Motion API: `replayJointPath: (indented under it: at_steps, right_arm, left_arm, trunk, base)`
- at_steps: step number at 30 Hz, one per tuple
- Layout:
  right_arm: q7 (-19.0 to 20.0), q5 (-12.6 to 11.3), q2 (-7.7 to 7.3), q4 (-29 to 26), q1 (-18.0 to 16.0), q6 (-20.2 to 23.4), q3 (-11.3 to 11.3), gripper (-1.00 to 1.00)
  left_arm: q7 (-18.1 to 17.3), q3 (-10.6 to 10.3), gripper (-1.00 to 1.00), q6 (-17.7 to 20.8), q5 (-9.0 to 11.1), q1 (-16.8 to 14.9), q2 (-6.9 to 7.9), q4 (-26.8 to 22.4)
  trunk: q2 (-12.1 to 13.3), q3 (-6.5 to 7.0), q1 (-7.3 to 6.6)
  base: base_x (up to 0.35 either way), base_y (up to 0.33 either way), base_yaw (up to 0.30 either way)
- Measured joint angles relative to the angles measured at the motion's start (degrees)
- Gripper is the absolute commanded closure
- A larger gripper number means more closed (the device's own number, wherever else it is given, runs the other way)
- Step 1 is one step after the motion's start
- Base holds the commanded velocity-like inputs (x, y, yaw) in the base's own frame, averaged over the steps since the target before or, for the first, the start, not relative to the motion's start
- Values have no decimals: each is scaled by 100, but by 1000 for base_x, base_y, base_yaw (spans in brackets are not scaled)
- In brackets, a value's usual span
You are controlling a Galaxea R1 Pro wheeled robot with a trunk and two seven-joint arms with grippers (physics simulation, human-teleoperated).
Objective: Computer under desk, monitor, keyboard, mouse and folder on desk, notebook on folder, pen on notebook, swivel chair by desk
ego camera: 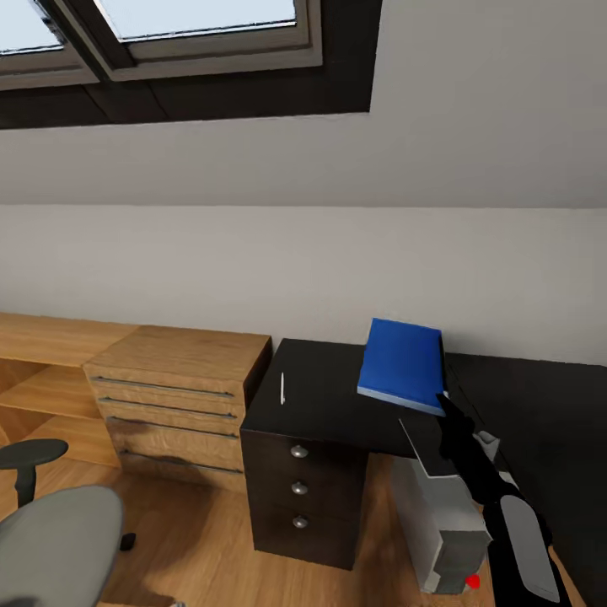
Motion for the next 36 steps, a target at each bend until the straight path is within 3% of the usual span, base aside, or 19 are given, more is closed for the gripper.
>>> replayJointPath:
  at_steps: [12,15,19,22,25,36]
  right_arm:
    - [-110,14,-6,158,-14,-291,1,100]
    - [-114,42,-124,518,-39,-471,1,100]
    - [-110,23,-159,629,-50,-627,2,100]
    - [-115,20,-163,750,-55,-1293,18,100]
    - [-117,19,-163,846,-57,-1607,29,100]
    - [-124,32,-169,1080,-115,-1763,33,100]
  left_arm:
    - [0,0,-100,-1,0,0,-26,0]
    - [0,0,-100,-1,0,0,-32,0]
    - [0,-1,-100,-1,0,0,-33,0]
    - [0,-7,-100,-1,0,0,-35,0]
    - [0,-8,-100,-1,0,0,-35,0]
    - [5,-133,-100,-14,-5,0,-34,0]
  trunk:
    - [0,0,0]
    - [0,0,0]
    - [0,0,0]
    - [0,0,0]
    - [0,0,0]
    - [0,0,0]
  base:
    - [0,0,-299]
    - [0,0,-299]
    - [0,0,-299]
    - [0,0,-299]
    - [0,0,-295]
    - [0,0,-289]
